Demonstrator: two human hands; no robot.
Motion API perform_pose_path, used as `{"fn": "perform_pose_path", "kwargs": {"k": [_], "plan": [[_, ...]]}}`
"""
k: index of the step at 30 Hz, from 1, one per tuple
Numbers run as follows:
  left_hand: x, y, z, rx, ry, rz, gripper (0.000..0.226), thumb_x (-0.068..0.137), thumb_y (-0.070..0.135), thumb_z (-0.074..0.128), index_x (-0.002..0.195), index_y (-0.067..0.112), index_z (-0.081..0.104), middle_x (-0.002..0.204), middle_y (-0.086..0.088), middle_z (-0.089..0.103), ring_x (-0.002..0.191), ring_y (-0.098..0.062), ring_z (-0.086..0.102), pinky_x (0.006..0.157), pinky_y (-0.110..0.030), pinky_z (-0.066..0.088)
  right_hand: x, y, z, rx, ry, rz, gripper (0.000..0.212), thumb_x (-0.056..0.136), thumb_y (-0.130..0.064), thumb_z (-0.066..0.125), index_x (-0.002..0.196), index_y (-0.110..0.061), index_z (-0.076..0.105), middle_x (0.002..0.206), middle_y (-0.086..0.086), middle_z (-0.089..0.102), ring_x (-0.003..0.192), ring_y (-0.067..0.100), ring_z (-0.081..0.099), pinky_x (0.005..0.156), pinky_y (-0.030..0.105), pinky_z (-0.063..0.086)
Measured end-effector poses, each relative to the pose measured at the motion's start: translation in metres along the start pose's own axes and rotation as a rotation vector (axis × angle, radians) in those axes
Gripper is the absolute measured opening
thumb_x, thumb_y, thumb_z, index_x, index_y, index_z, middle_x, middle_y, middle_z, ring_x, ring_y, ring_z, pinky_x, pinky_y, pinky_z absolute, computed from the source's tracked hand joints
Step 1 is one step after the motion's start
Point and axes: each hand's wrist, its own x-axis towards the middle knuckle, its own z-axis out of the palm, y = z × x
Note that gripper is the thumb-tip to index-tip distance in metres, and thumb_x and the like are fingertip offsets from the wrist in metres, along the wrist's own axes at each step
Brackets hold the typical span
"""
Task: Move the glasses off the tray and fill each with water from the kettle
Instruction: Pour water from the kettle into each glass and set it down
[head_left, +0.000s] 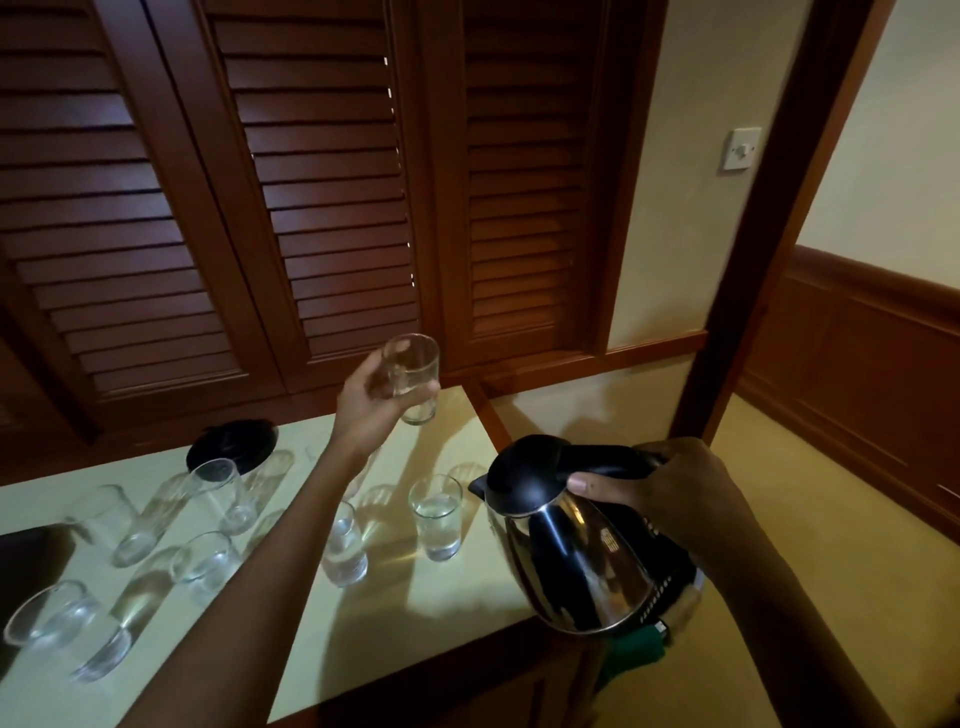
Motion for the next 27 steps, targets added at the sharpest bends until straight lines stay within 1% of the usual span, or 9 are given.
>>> {"fn": "perform_pose_path", "kwargs": {"k": [3, 6, 8, 11, 14, 17, 21, 23, 27], "plan": [[-0.041, 0.023, -0.011, -0.053, 0.019, 0.055, 0.065, 0.074, 0.019, 0.090, 0.133, 0.031, 0.065, 0.117, 0.010, 0.074, 0.102, 0.003, 0.069, 0.084, -0.016, 0.051, -0.003, -0.001, 0.002, -0.023, -0.017, -0.025, 0.043, 0.057, -0.056, 0.086, 0.087, -0.025, 0.076, 0.072, -0.001, 0.079, 0.064, 0.012, 0.077, 0.055, 0.019, 0.056], [-0.085, 0.025, -0.022, -0.067, 0.036, 0.040, 0.069, 0.064, 0.031, 0.091, 0.128, 0.035, 0.067, 0.118, 0.007, 0.075, 0.110, -0.009, 0.070, 0.089, -0.026, 0.053, -0.008, -0.002, 0.004, 0.031, -0.030, -0.057, 0.053, 0.046, -0.062, 0.081, 0.083, -0.025, 0.079, 0.068, -0.002, 0.080, 0.060, 0.011, 0.077, 0.057, 0.024, 0.058], [-0.113, 0.014, -0.029, -0.077, 0.042, 0.002, 0.076, 0.060, 0.030, 0.090, 0.131, 0.035, 0.066, 0.123, 0.006, 0.074, 0.116, -0.014, 0.070, 0.097, -0.035, 0.056, -0.013, -0.003, 0.007, 0.032, -0.050, -0.076, 0.056, 0.044, -0.064, 0.078, 0.084, -0.026, 0.079, 0.069, -0.003, 0.080, 0.061, 0.010, 0.077, 0.058, 0.023, 0.056], [-0.149, -0.008, -0.040, -0.060, 0.066, -0.055, 0.080, 0.060, 0.027, 0.092, 0.135, 0.035, 0.064, 0.128, 0.009, 0.074, 0.123, -0.014, 0.068, 0.109, -0.045, 0.052, -0.018, -0.003, 0.010, 0.025, -0.085, -0.125, 0.061, 0.040, -0.072, 0.075, 0.082, -0.029, 0.079, 0.071, -0.005, 0.080, 0.062, 0.008, 0.077, 0.063, 0.027, 0.059], [-0.177, -0.026, -0.046, -0.016, 0.087, -0.093, 0.080, 0.060, 0.027, 0.092, 0.135, 0.033, 0.065, 0.123, 0.015, 0.075, 0.118, -0.007, 0.069, 0.108, -0.041, 0.053, -0.023, -0.007, 0.016, 0.024, -0.117, -0.128, 0.080, 0.032, -0.079, 0.071, 0.090, -0.024, 0.080, 0.076, -0.002, 0.081, 0.069, 0.014, 0.079, 0.075, 0.038, 0.065], [-0.198, -0.043, -0.050, -0.003, 0.105, -0.136, 0.078, 0.057, 0.026, 0.093, 0.130, 0.032, 0.066, 0.118, 0.016, 0.076, 0.110, -0.006, 0.072, 0.100, -0.035, 0.057, -0.027, -0.012, 0.022, 0.039, -0.141, -0.141, 0.075, 0.034, -0.075, 0.073, 0.089, -0.023, 0.080, 0.077, -0.004, 0.082, 0.070, 0.013, 0.079, 0.079, 0.042, 0.065], [-0.215, -0.062, -0.050, 0.016, 0.097, -0.167, 0.078, 0.054, 0.027, 0.096, 0.127, 0.031, 0.068, 0.117, 0.012, 0.078, 0.110, -0.006, 0.073, 0.088, -0.023, 0.060, -0.033, -0.017, 0.025, 0.022, -0.188, -0.247, 0.082, 0.036, -0.093, 0.070, 0.084, -0.027, 0.080, 0.078, -0.004, 0.082, 0.071, 0.013, 0.079, 0.079, 0.047, 0.065], [-0.220, -0.067, -0.048, 0.019, 0.093, -0.180, 0.078, 0.053, 0.025, 0.097, 0.126, 0.029, 0.070, 0.116, 0.010, 0.078, 0.110, -0.007, 0.073, 0.083, -0.018, 0.058, -0.035, -0.020, 0.028, 0.016, -0.227, -0.267, 0.080, 0.039, -0.090, 0.072, 0.084, -0.025, 0.080, 0.078, -0.002, 0.082, 0.070, 0.014, 0.080, 0.078, 0.048, 0.065], [-0.223, -0.072, -0.042, 0.046, 0.084, -0.175, 0.074, 0.058, 0.011, 0.099, 0.124, 0.032, 0.071, 0.115, 0.014, 0.079, 0.110, -0.005, 0.073, 0.094, -0.018, 0.056, -0.034, -0.025, 0.038, -0.046, -0.258, -0.301, 0.067, 0.043, -0.079, 0.072, 0.084, -0.027, 0.080, 0.077, -0.005, 0.082, 0.069, 0.009, 0.079, 0.077, 0.041, 0.066]]}}
